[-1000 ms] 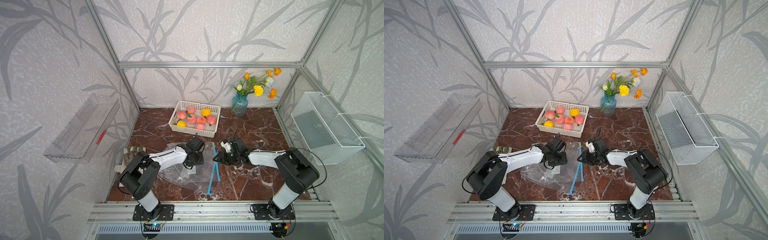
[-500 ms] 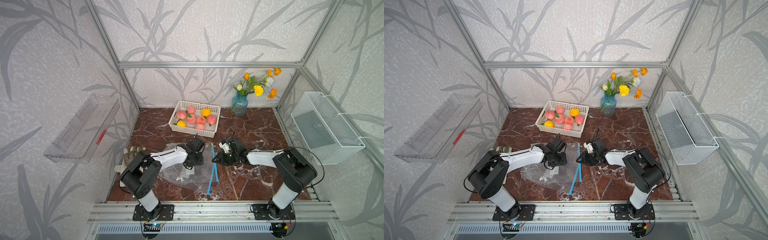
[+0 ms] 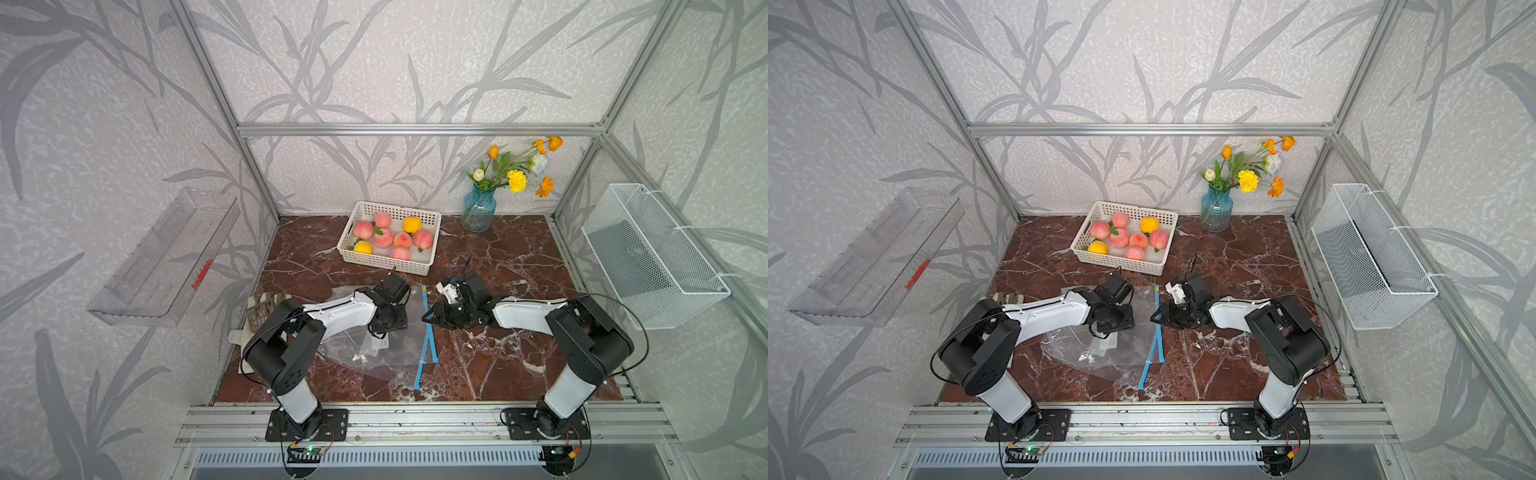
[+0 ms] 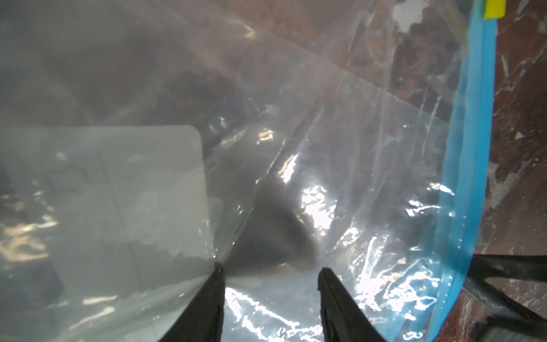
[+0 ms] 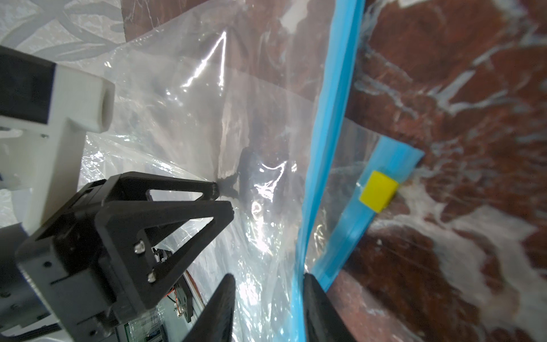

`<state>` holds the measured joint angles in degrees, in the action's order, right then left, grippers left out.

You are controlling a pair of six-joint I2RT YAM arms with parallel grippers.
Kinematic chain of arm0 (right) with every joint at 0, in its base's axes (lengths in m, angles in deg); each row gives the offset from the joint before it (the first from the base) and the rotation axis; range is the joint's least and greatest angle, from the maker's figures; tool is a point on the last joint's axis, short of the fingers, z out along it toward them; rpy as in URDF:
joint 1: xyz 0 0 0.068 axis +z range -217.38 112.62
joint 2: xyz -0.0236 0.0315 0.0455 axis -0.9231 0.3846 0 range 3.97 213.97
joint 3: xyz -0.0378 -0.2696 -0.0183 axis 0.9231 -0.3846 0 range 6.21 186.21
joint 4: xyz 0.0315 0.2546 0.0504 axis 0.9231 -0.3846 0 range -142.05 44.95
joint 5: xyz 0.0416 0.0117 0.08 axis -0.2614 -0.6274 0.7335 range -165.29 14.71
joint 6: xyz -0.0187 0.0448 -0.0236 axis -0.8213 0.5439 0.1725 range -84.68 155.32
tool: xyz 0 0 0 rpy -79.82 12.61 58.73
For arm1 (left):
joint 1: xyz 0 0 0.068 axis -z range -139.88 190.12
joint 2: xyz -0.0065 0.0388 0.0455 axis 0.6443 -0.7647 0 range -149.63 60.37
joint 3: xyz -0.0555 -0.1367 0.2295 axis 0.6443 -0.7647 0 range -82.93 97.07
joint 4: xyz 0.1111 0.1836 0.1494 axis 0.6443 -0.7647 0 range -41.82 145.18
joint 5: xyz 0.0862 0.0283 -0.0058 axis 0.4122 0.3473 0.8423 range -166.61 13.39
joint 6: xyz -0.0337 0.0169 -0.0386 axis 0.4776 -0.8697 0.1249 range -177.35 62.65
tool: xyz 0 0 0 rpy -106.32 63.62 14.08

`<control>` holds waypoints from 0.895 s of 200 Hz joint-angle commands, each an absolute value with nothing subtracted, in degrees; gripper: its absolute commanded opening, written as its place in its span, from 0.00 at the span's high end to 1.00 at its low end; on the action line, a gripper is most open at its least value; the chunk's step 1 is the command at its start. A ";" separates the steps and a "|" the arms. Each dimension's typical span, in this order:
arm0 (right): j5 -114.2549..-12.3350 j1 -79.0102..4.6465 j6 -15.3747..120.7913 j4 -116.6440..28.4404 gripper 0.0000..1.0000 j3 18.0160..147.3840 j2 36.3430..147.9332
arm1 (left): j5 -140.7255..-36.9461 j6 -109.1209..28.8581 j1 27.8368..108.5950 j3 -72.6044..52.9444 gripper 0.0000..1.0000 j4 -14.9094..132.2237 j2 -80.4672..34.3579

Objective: Place the peach in a zip-top bag and seal the zipper
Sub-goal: Open the zipper food storage bag.

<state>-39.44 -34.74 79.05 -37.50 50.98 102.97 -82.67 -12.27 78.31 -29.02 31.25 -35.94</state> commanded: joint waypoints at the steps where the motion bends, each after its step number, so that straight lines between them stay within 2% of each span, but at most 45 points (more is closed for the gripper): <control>1: -38.56 -34.51 79.71 -35.56 0.61 52.83 104.46 | -82.37 -12.92 78.28 -28.97 0.49 29.25 -38.14; 73: -40.85 -34.51 79.19 -36.55 0.61 57.98 108.45 | -81.40 -15.07 78.28 -29.14 0.51 27.68 -38.68; 123: -47.33 -34.64 77.04 -46.09 0.61 59.90 105.26 | -80.91 -15.25 78.28 -28.97 0.51 27.18 -38.84; 179: -40.88 -34.60 77.74 -44.70 0.62 57.59 102.35 | -80.74 -15.43 78.32 -28.66 0.51 27.46 -39.10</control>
<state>-44.29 -34.74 77.87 -45.13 58.52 105.14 -81.95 -14.33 78.31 -28.52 31.14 -36.51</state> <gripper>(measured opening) 0.382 0.487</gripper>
